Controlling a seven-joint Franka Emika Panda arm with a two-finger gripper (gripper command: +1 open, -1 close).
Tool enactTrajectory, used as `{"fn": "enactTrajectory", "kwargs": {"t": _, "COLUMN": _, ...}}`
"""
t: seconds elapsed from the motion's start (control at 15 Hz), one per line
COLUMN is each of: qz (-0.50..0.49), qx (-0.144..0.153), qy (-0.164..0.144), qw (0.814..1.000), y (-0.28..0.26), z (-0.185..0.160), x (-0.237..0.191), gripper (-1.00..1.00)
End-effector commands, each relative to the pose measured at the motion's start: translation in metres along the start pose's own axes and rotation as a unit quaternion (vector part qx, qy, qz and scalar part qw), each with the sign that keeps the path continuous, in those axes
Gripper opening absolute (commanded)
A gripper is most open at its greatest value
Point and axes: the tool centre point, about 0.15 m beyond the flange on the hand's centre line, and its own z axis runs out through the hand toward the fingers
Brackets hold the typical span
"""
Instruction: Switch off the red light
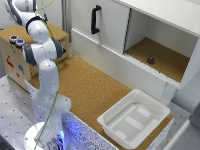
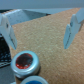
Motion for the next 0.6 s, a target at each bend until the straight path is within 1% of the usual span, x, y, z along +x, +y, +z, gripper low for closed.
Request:
{"fn": "enactTrajectory", "kwargs": {"t": 0.0, "qz": -0.073, "qx": -0.033, "qy": -0.084, "qw": 0.993, "y": -0.031, "z": -0.011, "x": 0.037, "gripper": -1.00}}
{"fn": "enactTrajectory", "kwargs": {"t": 0.27, "qz": -0.109, "qx": -0.035, "qy": -0.085, "qw": 0.990, "y": -0.041, "z": -0.011, "x": 0.038, "gripper": -1.00}}
{"fn": "enactTrajectory", "kwargs": {"t": 0.33, "qz": -0.118, "qx": -0.032, "qy": -0.088, "qw": 0.989, "y": -0.043, "z": -0.011, "x": 0.035, "gripper": -1.00}}
{"fn": "enactTrajectory", "kwargs": {"t": 0.4, "qz": -0.127, "qx": -0.024, "qy": -0.095, "qw": 0.987, "y": -0.044, "z": -0.008, "x": 0.032, "gripper": -1.00}}
{"fn": "enactTrajectory", "kwargs": {"t": 0.53, "qz": -0.133, "qx": 0.024, "qy": -0.105, "qw": 0.985, "y": -0.038, "z": -0.001, "x": 0.026, "gripper": -1.00}}
